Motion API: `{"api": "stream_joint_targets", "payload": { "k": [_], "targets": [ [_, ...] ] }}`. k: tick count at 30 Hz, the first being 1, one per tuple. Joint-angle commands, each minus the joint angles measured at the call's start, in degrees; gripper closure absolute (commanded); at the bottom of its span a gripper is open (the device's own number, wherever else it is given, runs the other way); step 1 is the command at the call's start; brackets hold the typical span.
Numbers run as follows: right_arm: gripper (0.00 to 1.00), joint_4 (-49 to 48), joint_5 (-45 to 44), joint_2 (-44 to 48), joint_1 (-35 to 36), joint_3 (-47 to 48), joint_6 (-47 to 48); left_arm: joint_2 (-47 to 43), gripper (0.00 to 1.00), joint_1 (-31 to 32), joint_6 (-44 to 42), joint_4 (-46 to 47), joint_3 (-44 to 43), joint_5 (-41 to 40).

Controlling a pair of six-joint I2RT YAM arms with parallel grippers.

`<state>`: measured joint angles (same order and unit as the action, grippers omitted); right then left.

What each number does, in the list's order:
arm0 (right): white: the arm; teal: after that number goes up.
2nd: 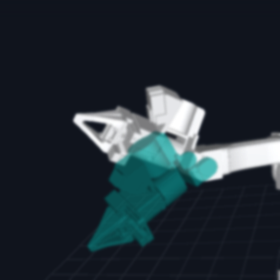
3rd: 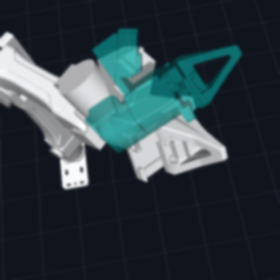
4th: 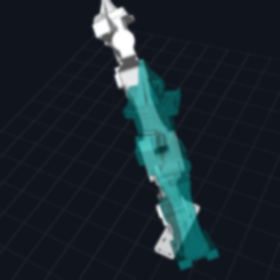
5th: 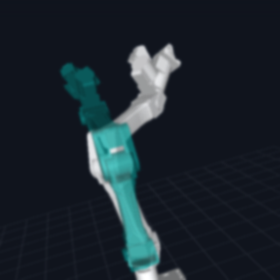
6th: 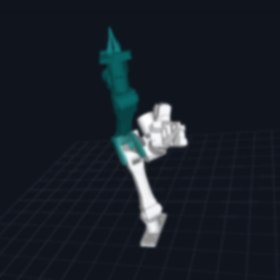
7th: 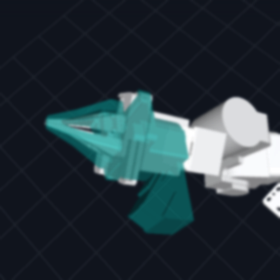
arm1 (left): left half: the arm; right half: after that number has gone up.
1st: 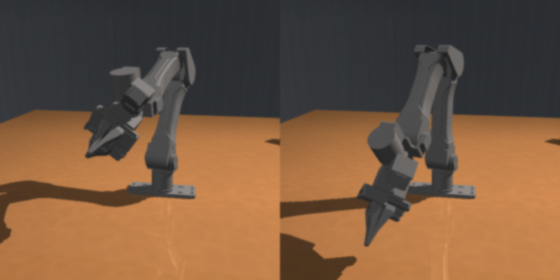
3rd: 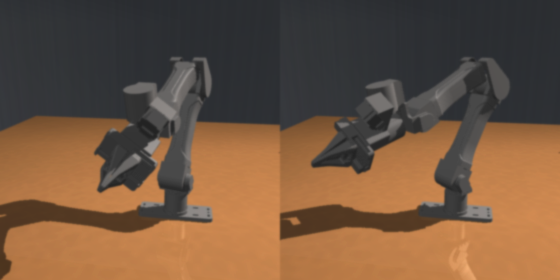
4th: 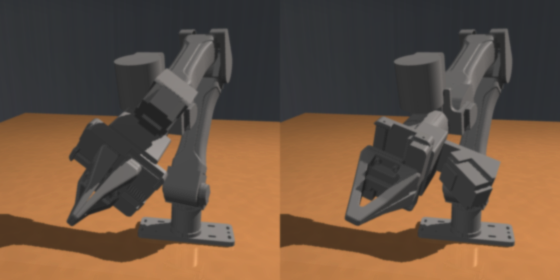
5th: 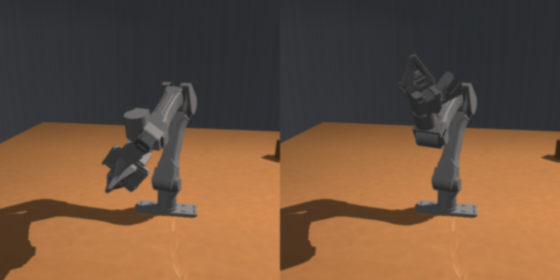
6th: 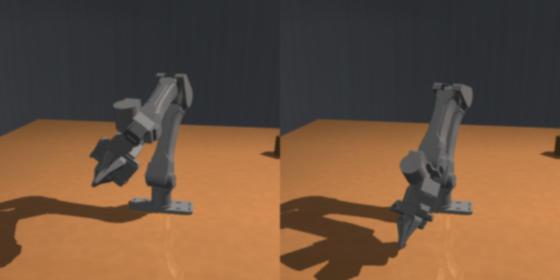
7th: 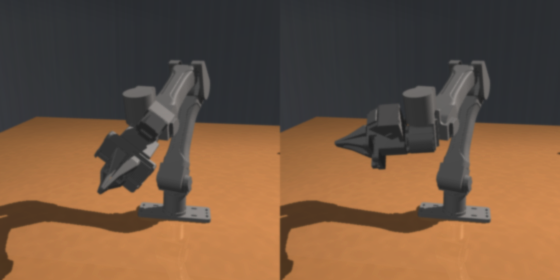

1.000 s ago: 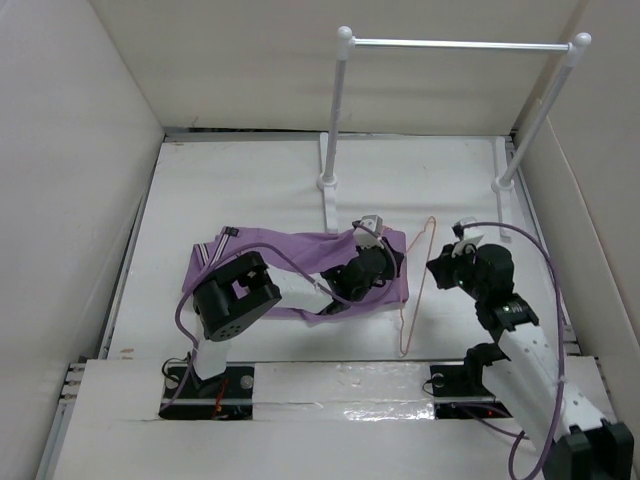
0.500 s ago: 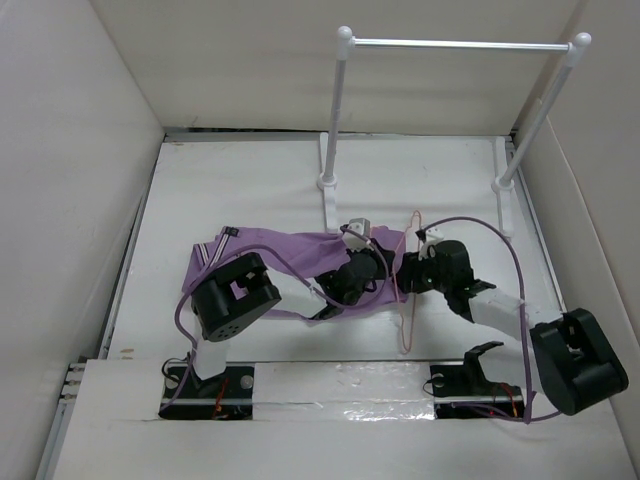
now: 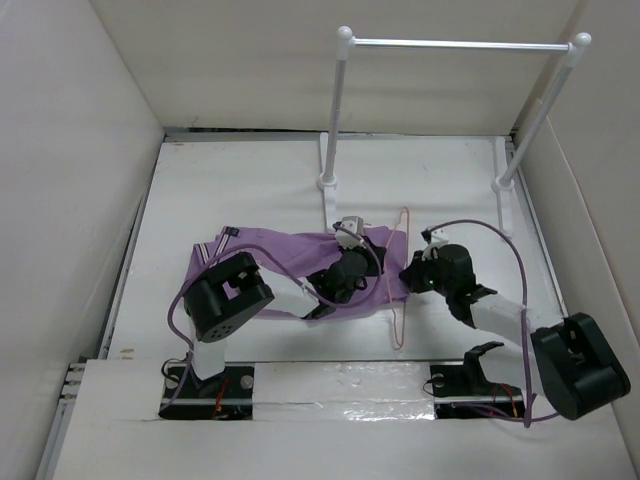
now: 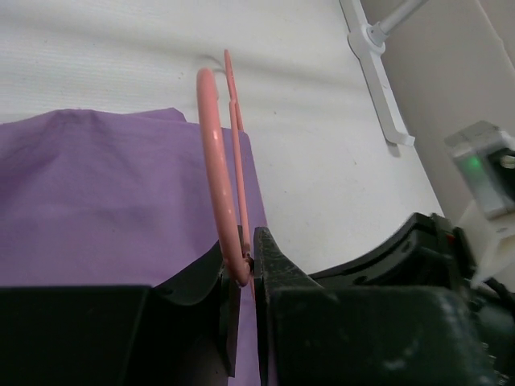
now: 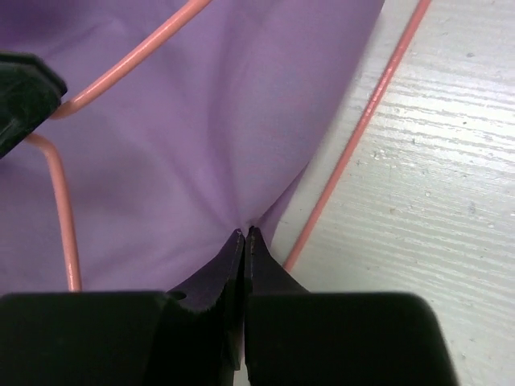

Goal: Place the trousers on the hanger

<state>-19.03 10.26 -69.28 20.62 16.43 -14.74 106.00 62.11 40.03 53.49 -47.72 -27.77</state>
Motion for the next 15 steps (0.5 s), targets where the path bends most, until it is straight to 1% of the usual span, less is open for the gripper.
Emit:
{"api": "stream_joint_targets", "payload": {
  "k": [1,2,3,5,6,7,8,10,12,14,15],
  "targets": [
    [1.00,-3.57,3.71,6.67,-0.85,-1.22,-0.55,-3.16,1.00,-0.85,-6.18,-0.15,2.02,-2.99],
    [1.00,-1.65,3.28,9.22,-0.85,-0.18,-0.72,-4.21,1.00,-0.85,-7.50,-0.32,3.15,-3.78],
    [1.00,4.46,1.53,14.73,-1.37,0.88,-0.38,-4.65,1.00,-0.85,-7.86,-0.93,3.42,-4.57],
    [1.00,10.12,-1.02,20.47,-2.08,2.38,1.11,-6.23,1.00,-2.08,-8.30,-1.99,4.48,-4.75],
    [1.00,13.28,-2.34,25.54,-2.77,2.82,1.55,-6.67,1.00,-2.95,-9.17,-2.25,5.00,-4.66],
    [1.00,14.62,-4.53,27.77,-4.00,3.08,1.65,-7.37,1.00,-2.96,-9.27,-2.25,5.71,-4.92],
    [1.00,16.63,-5.33,29.44,-4.88,3.35,2.34,-8.69,1.00,-4.61,-9.10,-2.34,7.37,-4.84],
    [1.00,21.11,-5.96,33.13,-7.16,3.96,2.96,-10.10,1.00,-5.94,-8.39,-1.99,9.39,-3.70],
    [1.00,22.10,-5.08,34.64,-11.12,3.88,3.40,-12.56,1.00,-7.26,-8.65,-1.82,12.38,-2.91],
    [1.00,22.36,-3.76,35.17,-15.15,4.14,4.10,-14.75,1.00,-7.26,-9.62,-2.43,14.75,-2.82],
    [1.00,22.71,-3.24,35.00,-16.39,4.49,4.28,-15.55,1.00,-7.26,-9.79,-4.00,15.29,-3.16]
  ]
}}
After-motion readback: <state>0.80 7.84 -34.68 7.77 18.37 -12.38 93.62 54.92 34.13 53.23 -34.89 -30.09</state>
